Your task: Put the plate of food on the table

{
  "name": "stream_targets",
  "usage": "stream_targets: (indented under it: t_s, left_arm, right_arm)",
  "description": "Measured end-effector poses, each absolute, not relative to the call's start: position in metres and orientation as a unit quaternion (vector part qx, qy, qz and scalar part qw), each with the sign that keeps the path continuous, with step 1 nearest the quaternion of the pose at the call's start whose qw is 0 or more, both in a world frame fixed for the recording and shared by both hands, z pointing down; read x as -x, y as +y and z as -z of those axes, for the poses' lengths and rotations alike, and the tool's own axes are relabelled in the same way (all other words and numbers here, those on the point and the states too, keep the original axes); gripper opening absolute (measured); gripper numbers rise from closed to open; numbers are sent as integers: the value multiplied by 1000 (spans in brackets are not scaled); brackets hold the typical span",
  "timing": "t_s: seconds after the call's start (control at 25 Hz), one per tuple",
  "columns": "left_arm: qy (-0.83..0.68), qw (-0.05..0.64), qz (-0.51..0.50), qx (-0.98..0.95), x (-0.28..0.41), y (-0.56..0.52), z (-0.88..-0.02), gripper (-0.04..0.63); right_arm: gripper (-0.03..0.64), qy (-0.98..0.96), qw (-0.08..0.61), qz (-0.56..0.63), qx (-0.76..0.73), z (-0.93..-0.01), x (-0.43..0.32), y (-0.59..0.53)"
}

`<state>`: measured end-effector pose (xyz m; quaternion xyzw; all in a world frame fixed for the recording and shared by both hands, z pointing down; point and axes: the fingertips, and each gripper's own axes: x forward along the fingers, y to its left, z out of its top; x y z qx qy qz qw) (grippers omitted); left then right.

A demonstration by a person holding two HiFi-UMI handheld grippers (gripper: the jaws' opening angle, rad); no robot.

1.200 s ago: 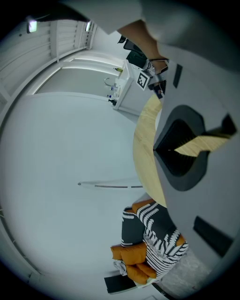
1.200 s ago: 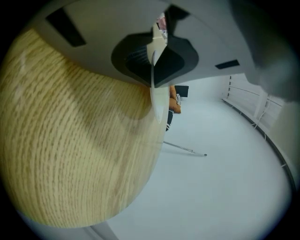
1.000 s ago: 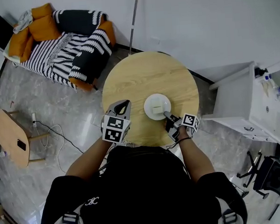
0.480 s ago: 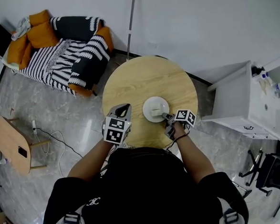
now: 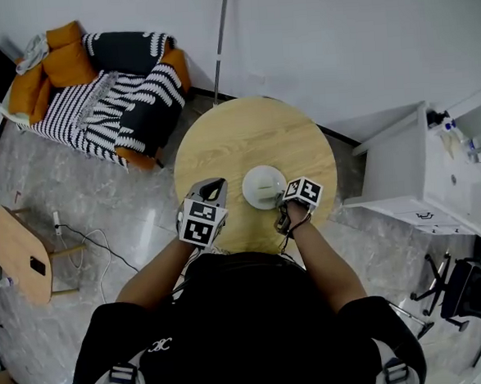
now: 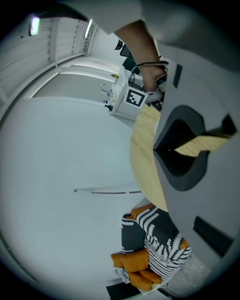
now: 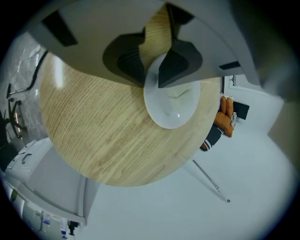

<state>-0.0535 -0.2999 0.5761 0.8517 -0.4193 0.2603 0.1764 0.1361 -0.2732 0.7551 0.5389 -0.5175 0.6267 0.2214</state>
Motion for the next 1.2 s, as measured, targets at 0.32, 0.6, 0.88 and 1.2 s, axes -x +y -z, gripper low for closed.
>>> stream_targets:
  t_s: [0.32, 0.6, 0.88, 1.2]
  left_arm:
    - [-424, 180, -253, -851, 58, -303, -576, 8]
    - [-419, 206, -231, -853, 48, -312, -575, 8]
    - [-421, 212, -193, -860, 36, -329, -553, 8]
    - [-413, 141, -211, -875, 26, -329, -540, 8]
  right_arm:
    - [8, -568, 195, -562, -569, -732, -158, -270]
    - [6, -676, 162, -378, -612, -670, -168, -289]
    - [6, -739, 125, -224, -623, -585, -164, -304]
    - [6, -761, 77, -131, -630, -498, -163, -305]
